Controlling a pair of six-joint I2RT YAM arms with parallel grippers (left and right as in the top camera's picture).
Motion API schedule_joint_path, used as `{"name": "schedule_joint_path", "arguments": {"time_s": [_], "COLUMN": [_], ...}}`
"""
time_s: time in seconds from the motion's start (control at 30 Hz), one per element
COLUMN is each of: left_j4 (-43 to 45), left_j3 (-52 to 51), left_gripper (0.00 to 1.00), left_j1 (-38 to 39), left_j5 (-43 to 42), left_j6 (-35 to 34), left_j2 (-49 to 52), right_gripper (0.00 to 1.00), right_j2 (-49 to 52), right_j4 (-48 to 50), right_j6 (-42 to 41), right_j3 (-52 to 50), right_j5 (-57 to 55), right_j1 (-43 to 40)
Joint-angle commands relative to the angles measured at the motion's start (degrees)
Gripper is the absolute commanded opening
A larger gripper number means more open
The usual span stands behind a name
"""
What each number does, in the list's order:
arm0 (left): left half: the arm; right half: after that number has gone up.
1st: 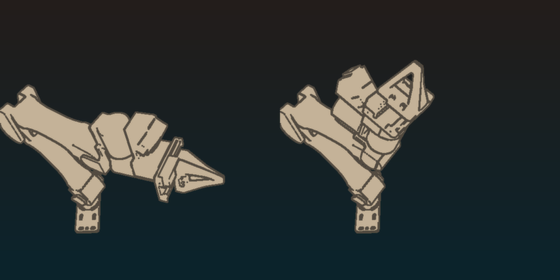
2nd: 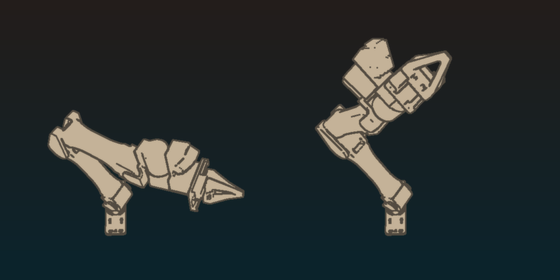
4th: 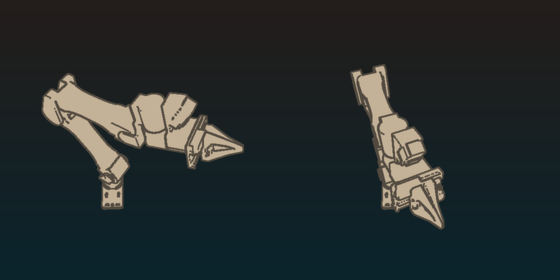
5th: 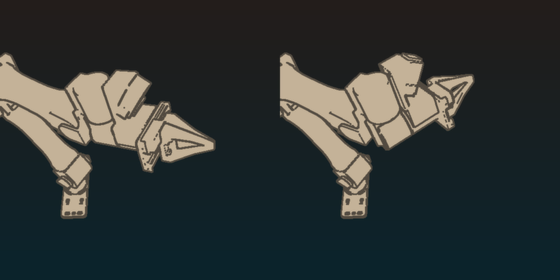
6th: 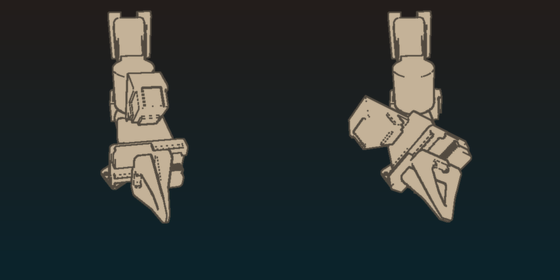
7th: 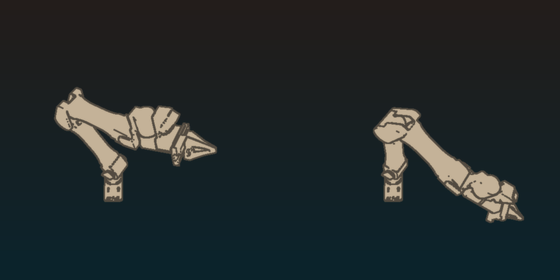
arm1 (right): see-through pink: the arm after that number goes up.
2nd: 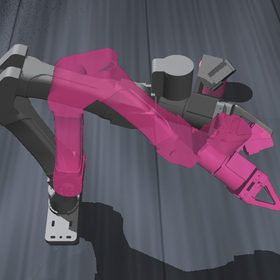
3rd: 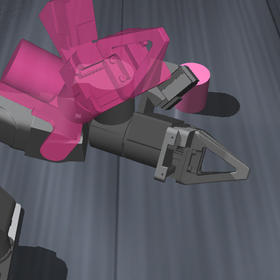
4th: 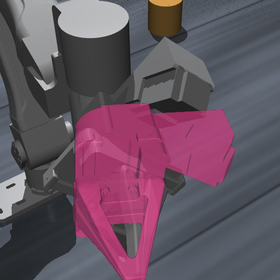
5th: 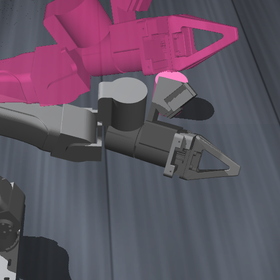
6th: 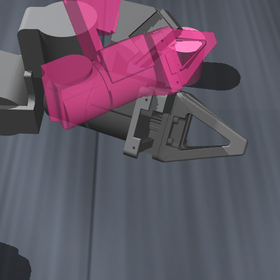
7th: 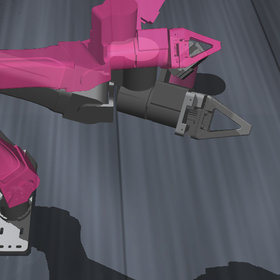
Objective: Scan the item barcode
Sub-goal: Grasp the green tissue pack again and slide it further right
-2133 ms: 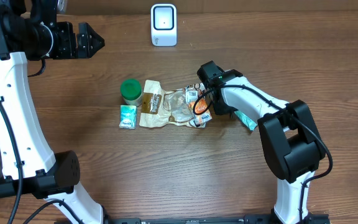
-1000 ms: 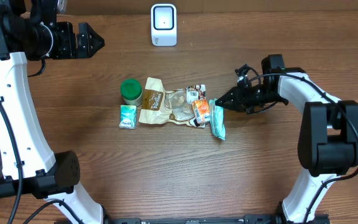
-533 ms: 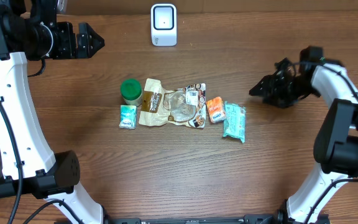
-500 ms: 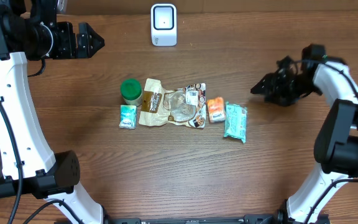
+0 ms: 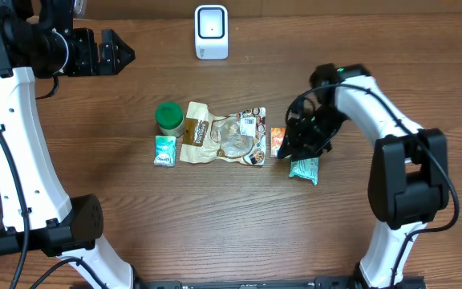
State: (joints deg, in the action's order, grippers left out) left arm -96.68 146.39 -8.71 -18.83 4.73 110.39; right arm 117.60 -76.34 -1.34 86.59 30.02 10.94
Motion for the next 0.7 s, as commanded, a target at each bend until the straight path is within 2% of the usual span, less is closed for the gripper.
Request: {"name": "schedule_joint_path", "arguments": {"time_s": [0.0, 0.07, 0.23, 0.33, 0.43, 0.53, 0.67], "left_j4": [-0.1, -0.1, -0.1, -0.1, -0.1, -0.1, -0.1], "left_j3": [0.0, 0.0, 0.0, 0.0, 0.0, 0.0, 0.0], "left_gripper": [1.0, 1.0, 1.0, 1.0, 1.0, 1.0, 1.0], "left_j1": [0.1, 0.1, 0.1, 0.1, 0.1, 0.1, 0.1], "left_j5": [0.2, 0.2, 0.2, 0.2, 0.2, 0.2, 0.2], "left_j6": [1.3, 1.3, 1.3, 1.3, 1.3, 1.3, 1.3], "left_j2": [0.0, 0.0, 0.0, 0.0, 0.0, 0.0, 0.0], "right_gripper": [0.33, 0.28, 0.3, 0.3, 0.35, 0.38, 0.52], "right_j2": [-0.5, -0.5, -0.5, -0.5, -1.0, -3.3, -8.1], "right_j4": [4.2, 5.4, 3.3, 3.9, 3.3, 1.4, 0.5], "right_j6": [-6.6, -9.4, -9.4, -7.7, -2.6, -0.8, -2.0], "right_j3": [-4.8, -8.0, -7.7, -6.8, -3.1, 1.4, 2.3], "right_j5": [-7.0, -11.2, -19.8, -21.3, -16.1, -10.5, -9.3], "right_j1": [2.3, 2.5, -0.8, -6.8, -10.5, -14.6, -21.9]}}
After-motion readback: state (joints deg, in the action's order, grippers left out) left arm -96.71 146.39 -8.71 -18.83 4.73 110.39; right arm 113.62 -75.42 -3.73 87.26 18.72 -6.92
